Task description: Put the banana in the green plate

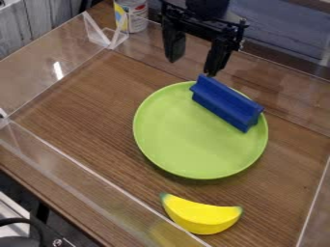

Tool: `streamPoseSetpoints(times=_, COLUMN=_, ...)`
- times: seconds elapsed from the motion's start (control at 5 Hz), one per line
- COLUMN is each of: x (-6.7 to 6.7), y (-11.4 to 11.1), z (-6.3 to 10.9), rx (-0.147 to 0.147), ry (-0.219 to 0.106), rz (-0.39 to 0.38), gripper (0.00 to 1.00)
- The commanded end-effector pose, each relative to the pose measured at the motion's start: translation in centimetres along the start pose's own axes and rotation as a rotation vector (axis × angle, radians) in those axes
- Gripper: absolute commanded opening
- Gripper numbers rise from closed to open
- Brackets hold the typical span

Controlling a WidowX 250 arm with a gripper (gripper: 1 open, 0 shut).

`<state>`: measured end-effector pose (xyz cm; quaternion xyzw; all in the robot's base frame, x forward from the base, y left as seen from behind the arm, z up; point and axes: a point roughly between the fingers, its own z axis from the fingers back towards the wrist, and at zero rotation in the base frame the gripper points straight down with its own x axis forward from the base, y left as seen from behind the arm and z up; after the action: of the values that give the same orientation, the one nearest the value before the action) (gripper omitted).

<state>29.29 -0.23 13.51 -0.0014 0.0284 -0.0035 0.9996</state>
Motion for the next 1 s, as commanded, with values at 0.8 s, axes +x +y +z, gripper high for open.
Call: streamPoseSetpoints(times=0.8, x=-6.5, y=-8.6, z=-4.3, rx=0.022, ry=-0.004, rz=-0.779, gripper=1.0)
